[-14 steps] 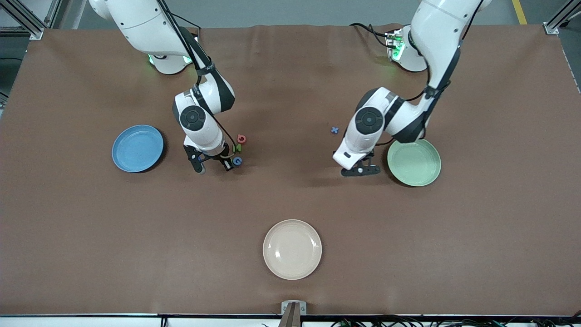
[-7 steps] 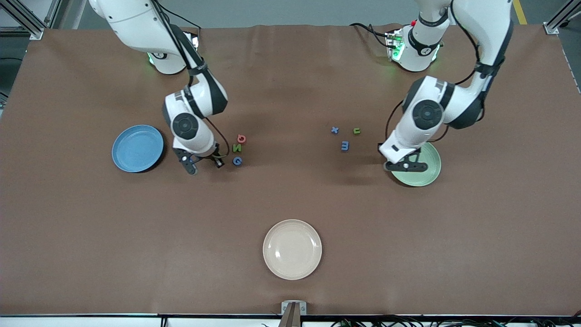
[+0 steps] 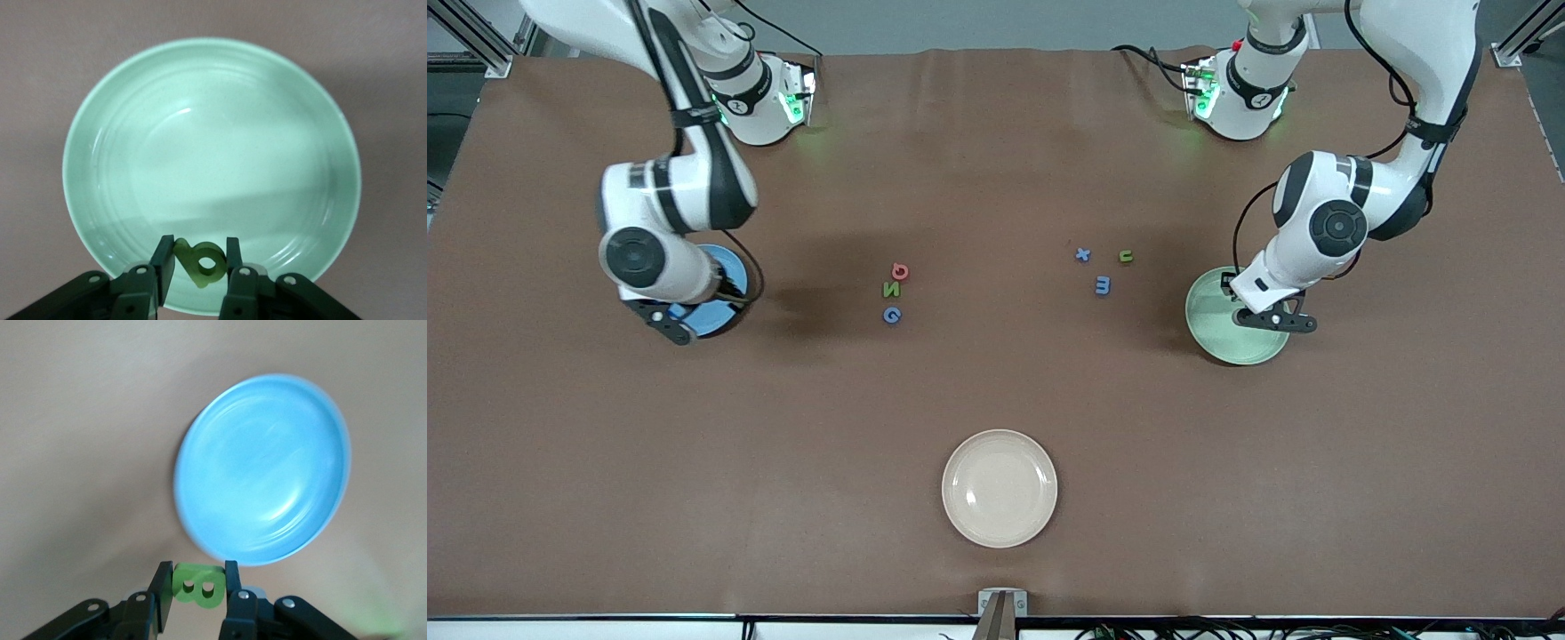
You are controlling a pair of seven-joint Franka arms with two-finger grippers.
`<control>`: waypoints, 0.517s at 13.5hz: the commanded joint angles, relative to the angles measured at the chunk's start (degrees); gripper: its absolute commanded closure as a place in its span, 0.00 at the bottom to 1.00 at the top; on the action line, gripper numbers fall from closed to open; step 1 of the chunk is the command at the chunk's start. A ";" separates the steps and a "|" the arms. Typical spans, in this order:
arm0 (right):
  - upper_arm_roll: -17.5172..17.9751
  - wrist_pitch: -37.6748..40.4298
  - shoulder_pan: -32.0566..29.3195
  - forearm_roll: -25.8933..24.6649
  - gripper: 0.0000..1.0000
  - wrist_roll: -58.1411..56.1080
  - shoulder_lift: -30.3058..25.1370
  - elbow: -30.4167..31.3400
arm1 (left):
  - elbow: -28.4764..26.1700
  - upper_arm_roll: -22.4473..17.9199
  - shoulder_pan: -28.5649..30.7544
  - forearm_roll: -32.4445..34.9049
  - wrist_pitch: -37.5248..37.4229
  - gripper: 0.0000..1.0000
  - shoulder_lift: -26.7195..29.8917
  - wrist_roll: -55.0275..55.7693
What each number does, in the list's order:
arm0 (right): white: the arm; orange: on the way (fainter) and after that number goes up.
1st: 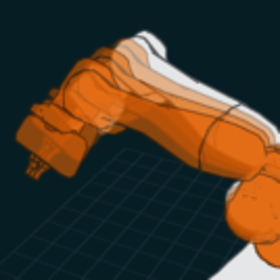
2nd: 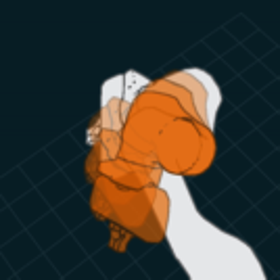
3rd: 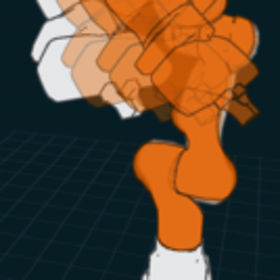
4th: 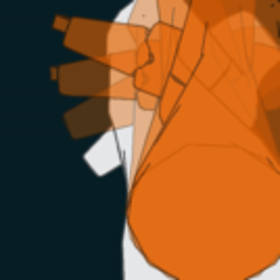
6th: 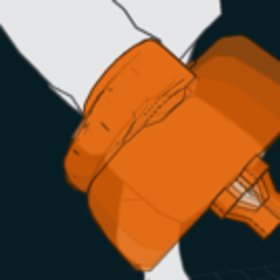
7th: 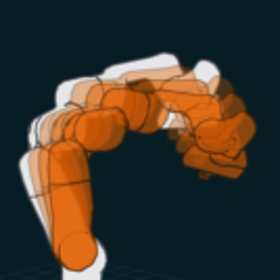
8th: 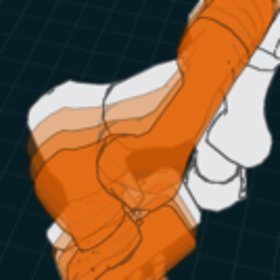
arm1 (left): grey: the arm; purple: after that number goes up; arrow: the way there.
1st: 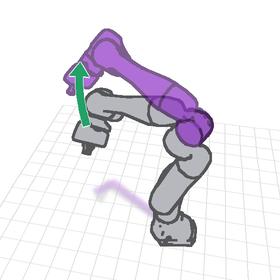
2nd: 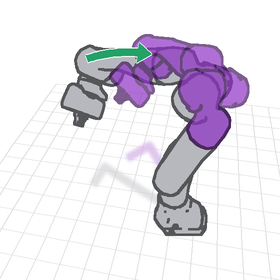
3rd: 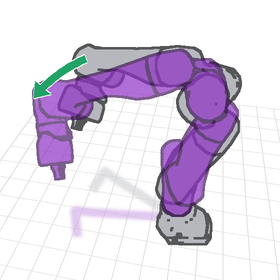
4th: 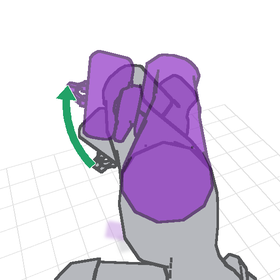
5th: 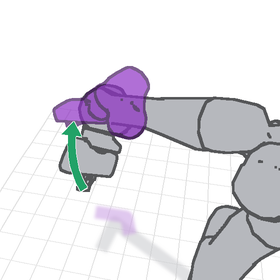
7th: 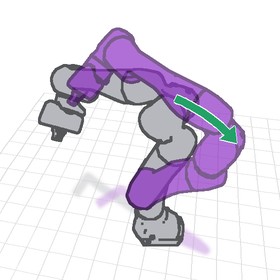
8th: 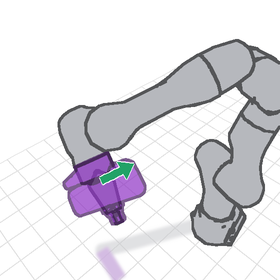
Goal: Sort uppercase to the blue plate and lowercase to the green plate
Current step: 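Place the n on the green plate while the right gripper places B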
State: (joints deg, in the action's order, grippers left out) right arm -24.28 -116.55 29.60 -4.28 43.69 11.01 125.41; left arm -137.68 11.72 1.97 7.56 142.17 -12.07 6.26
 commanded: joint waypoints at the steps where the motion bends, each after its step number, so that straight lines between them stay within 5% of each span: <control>1: -3.05 0.36 -3.13 -1.09 0.89 -9.81 -0.81 1.42 | -3.38 0.41 0.31 0.70 5.12 0.81 0.03 -0.46; 2: -2.97 0.44 -4.71 -1.09 0.56 -10.72 -0.81 1.42 | -4.17 0.41 0.31 0.79 6.53 0.81 -0.23 -0.46; 3: -2.97 0.27 -5.16 -1.00 0.08 -10.64 -0.73 1.59 | -4.35 0.41 0.40 0.79 6.81 0.80 -0.41 -0.46; 4: -2.97 0.36 -5.08 -0.39 0.00 -10.47 -0.81 1.59 | -4.44 0.41 0.31 0.79 6.89 0.77 -0.50 -0.55; 5: -2.88 0.36 -4.99 0.31 0.00 -10.03 -0.90 1.59 | -4.44 0.41 0.31 0.79 6.81 0.63 -0.59 -0.55; 7: -2.62 0.10 -3.94 5.48 0.00 -6.96 -0.99 1.59 | -4.09 0.50 0.22 0.79 6.81 0.23 -0.33 -0.55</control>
State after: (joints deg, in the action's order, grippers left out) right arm -27.43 -116.24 24.56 -2.12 34.00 10.95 126.41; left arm -141.54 11.87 1.96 7.56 148.20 -12.95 6.19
